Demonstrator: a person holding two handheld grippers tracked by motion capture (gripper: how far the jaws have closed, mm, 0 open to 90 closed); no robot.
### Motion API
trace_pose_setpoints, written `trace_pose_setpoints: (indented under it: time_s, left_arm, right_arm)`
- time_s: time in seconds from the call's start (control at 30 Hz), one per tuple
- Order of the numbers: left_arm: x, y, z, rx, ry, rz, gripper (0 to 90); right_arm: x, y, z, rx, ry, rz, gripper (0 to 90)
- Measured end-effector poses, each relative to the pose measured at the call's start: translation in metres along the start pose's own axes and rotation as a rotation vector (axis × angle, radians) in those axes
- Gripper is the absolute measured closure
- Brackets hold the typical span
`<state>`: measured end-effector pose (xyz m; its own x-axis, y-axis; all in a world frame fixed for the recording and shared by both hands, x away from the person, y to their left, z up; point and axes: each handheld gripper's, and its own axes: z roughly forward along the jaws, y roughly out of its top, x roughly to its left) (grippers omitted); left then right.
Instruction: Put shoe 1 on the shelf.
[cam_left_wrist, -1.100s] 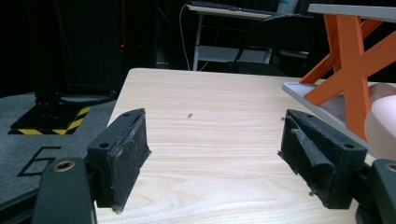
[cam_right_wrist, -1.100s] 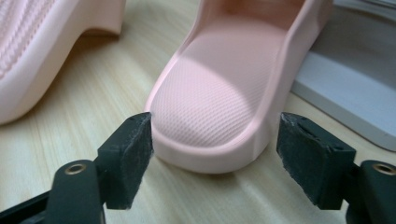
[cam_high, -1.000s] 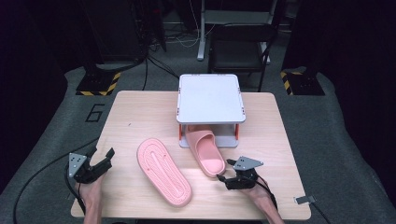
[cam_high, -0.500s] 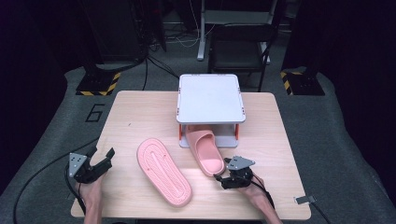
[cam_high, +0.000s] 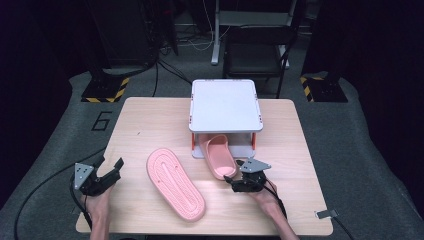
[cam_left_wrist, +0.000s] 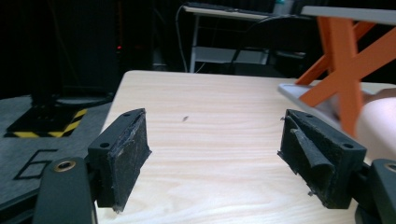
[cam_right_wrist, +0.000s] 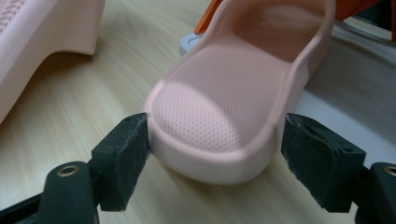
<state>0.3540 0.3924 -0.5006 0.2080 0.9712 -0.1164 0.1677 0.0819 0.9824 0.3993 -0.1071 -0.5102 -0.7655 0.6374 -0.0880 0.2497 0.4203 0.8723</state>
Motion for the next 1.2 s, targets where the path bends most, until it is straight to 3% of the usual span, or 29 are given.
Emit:
trace_pose_setpoints:
  time_s: [0.23,0.37,0.47,0.6,0.73,0.83,0.93,1.1,1.2]
  left_arm:
    - [-0.033,0.036,0.006,-0.050,-0.159,0.040,21.8]
    - [-0.061,0.067,0.020,-0.025,-0.252,0.087,16.6]
    - [-0.082,0.086,0.038,-0.004,-0.333,0.107,15.3]
    - [-0.115,0.111,0.074,0.037,-0.468,0.141,16.2]
    - [-0.150,0.122,0.111,0.122,-0.549,0.206,23.5]
    - [-0.172,0.122,0.133,0.144,-0.568,0.211,27.3]
    - [-0.185,0.120,0.151,0.196,-0.555,0.230,28.1]
    - [-0.194,0.116,0.166,0.247,-0.529,0.249,29.6]
    - [-0.195,0.113,0.170,0.250,-0.515,0.244,30.1]
  right_arm:
    - [0.000,0.006,0.007,-0.018,-0.020,0.019,23.5]
    - [-0.003,0.006,-0.002,-0.025,-0.036,0.019,23.0]
    - [-0.008,0.004,-0.009,-0.023,-0.043,0.034,22.5]
    - [-0.014,-0.002,-0.015,-0.016,-0.056,0.049,22.2]
    - [-0.016,-0.010,-0.018,0.005,-0.055,0.055,22.8]
    - [-0.015,-0.012,-0.016,0.033,-0.040,0.044,22.9]
    - [-0.013,-0.012,-0.011,0.038,-0.040,0.034,23.3]
    - [-0.010,-0.012,-0.005,0.060,-0.045,0.023,23.4]
    - [-0.009,-0.012,-0.001,0.080,-0.034,0.001,23.4]
